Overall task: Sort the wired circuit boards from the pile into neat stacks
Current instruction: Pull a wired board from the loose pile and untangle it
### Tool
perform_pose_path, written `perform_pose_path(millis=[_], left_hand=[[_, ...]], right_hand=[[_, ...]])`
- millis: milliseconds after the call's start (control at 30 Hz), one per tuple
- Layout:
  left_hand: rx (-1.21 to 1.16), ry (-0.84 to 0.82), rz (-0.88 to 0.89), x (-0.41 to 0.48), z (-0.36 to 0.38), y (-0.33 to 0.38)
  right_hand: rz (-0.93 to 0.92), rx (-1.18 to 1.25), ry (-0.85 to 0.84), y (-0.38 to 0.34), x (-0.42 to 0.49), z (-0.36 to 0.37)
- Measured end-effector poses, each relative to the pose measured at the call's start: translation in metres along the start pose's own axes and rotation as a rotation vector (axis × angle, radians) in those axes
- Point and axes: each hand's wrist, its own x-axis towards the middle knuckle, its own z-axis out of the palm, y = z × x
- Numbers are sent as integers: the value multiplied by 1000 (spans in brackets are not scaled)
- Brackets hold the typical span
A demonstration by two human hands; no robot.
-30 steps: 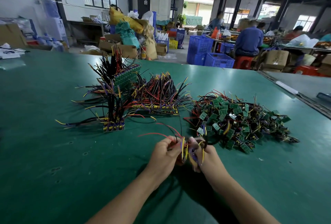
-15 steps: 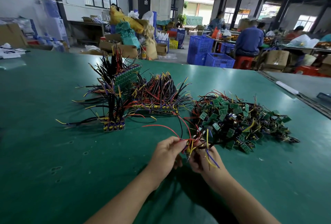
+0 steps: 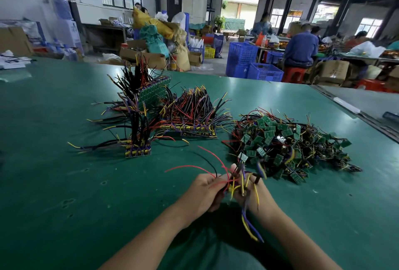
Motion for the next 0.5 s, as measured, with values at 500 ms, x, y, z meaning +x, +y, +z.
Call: perform_pose_path(millis=[500], left_hand=[[-94,-12,35,-6,2,6]], right_hand=[[59,283,-270,-18,-19,8]])
